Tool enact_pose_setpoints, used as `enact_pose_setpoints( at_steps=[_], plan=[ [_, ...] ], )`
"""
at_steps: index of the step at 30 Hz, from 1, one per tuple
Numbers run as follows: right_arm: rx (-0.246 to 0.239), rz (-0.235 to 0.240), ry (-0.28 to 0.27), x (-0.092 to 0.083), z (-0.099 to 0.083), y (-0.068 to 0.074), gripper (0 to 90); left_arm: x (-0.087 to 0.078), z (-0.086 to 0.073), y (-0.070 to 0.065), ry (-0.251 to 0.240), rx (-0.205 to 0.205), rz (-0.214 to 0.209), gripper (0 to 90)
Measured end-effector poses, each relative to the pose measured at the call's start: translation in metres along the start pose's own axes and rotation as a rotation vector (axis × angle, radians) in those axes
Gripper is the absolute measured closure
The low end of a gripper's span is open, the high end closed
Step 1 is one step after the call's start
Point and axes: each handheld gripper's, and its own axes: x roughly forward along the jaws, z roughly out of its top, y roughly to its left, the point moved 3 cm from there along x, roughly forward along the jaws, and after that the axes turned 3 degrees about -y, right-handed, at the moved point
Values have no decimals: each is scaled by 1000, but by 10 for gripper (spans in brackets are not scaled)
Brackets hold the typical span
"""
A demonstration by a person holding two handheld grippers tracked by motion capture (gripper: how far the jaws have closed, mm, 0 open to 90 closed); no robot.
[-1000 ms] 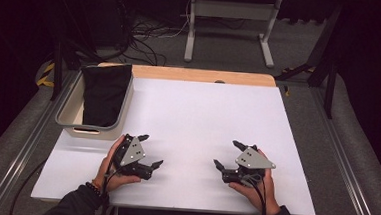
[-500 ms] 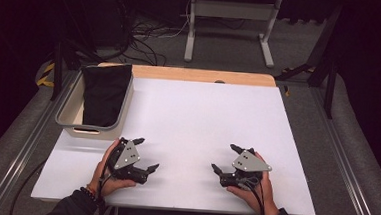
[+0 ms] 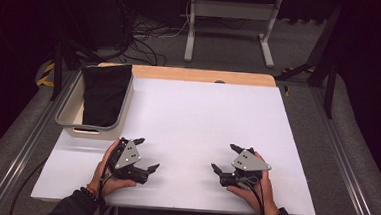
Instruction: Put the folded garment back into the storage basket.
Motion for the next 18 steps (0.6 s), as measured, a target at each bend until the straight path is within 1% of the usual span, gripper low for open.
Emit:
enact_pose_setpoints(
  at_steps=[4,7,9,10,11,14,15,17,18],
  plan=[
    [-1,5,-5,1,1,1,139,0,0,1,5,2,2,65],
    [5,8,0,2,1,0,139,-1,0,1,3,-10,4,64],
    [8,10,4,2,0,0,138,0,0,1,8,-4,2,64],
    [-7,7,10,3,-1,1,136,0,0,0,13,2,3,63],
    [-12,6,12,2,-1,1,135,0,0,0,13,7,6,61],
    [-2,4,12,3,-2,0,134,0,0,1,14,-2,7,60],
    [-1,6,19,4,-2,-2,129,1,0,1,19,-8,7,55],
    [1,8,19,4,-2,-2,127,1,0,1,21,-9,5,50],
    [15,6,20,5,-1,-4,116,2,-1,2,26,-3,7,49]
  ],
)
